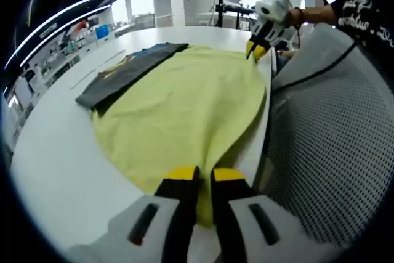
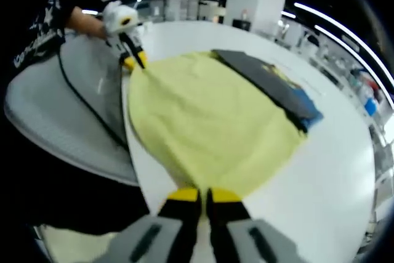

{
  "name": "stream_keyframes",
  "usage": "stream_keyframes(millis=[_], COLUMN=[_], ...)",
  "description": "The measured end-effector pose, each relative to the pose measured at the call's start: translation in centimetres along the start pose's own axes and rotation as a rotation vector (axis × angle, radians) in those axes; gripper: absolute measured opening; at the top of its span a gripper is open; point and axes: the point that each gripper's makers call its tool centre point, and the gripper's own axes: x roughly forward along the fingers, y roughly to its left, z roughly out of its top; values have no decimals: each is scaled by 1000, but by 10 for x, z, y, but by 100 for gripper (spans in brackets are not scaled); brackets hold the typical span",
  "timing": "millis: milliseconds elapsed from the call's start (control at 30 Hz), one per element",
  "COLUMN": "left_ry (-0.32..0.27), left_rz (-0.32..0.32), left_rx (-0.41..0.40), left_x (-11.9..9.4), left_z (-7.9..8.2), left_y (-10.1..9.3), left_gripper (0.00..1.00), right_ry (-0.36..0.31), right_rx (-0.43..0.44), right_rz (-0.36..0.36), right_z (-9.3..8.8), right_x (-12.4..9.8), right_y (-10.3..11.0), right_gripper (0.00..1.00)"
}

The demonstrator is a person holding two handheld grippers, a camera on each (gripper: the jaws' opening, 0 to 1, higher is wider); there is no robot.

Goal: Fold the garment on the visible template until the final outline fits inside the template.

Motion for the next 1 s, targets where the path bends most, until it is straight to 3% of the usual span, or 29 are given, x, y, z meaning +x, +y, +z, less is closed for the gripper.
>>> stream_keyframes(millis=[333, 600, 1000], left_ry=[2, 44, 34], left_rz=[0, -40, -57], left_rx=[2, 1, -59], left_x=[-3, -11, -32], left_z=[1, 2, 7], left_y=[2, -17, -34], left_gripper=[0, 0, 0], right_ry=[-27, -58, -61], right_rx=[34, 77, 86], right_rz=[-5, 5, 24], right_z=[0, 0, 5], right_x=[-4, -15, -34], right_y=[-1, 8, 29], right_gripper=[0, 0, 0])
